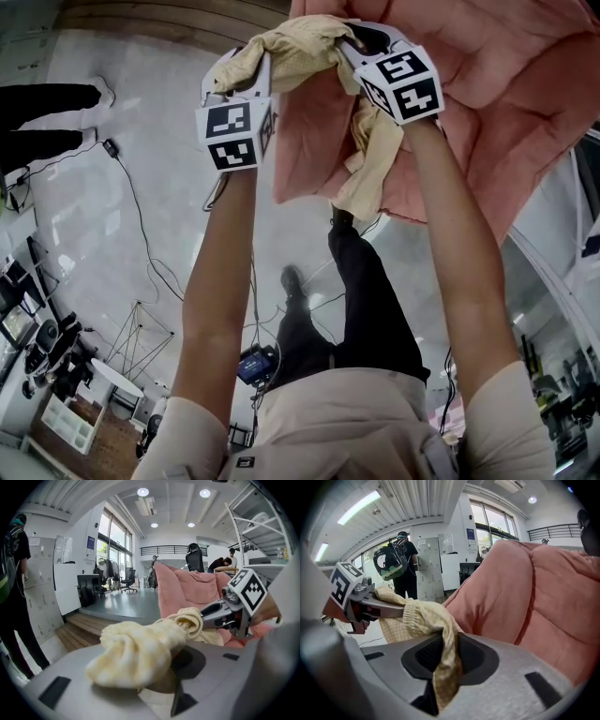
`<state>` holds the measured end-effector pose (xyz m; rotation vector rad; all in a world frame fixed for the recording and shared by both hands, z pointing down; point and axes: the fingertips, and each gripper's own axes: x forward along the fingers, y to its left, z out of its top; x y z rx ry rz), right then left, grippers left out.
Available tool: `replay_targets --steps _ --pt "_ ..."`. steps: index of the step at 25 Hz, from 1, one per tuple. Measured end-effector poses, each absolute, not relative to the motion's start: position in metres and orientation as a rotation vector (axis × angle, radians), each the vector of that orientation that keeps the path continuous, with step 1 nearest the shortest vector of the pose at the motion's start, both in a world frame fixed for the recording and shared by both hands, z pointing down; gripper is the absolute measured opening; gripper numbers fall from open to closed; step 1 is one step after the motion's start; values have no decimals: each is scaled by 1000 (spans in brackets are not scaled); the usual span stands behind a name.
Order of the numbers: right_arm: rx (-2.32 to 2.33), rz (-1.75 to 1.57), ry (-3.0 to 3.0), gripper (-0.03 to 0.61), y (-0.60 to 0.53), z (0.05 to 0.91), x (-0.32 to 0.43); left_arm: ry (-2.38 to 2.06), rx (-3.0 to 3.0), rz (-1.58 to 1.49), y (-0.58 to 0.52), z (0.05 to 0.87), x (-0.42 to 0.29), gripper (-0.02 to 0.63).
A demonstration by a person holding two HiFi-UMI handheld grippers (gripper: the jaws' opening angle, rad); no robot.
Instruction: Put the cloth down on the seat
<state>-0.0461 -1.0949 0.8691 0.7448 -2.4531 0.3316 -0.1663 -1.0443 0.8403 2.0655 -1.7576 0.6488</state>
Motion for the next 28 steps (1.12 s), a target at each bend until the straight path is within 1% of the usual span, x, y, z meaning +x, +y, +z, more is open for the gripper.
replay_targets --steps 1,3,7,12,15,17,21,24,27,28 --pt "752 346 -2441 78 -1095 874 -46 -1756 2069 638 -1042 843 -168 166" --pt "763 371 -2418 78 -1094 879 -44 -1738 2085 616 -1036 847 -169 218" --pt "798 428 -2354 80 -1095 883 -39 -1690 2140 643 -1018 850 -164 258" --pt "821 446 -2307 83 -1093 880 -41 -1692 2072 677 -982 853 -185 258" --pt "803 453 -2298 104 -1083 870 -40 -1719 2042 659 -968 839 -193 256" --pt "791 447 -2290 127 -1074 862 -36 -1739 2058 650 -965 822 -191 256" --pt "767 440 -2261 148 -1058 846 -30 -1765 2127 601 -974 776 -184 255" --pt "747 462 -2219 193 -1042 834 -19 -1785 2201 575 -976 735 -177 248" --pt "731 468 -2182 233 -1028 826 -12 -1817 2264 545 -974 699 -179 221" --pt "734 459 -2179 236 -1025 820 -11 -1825 2279 531 -972 686 -180 212"
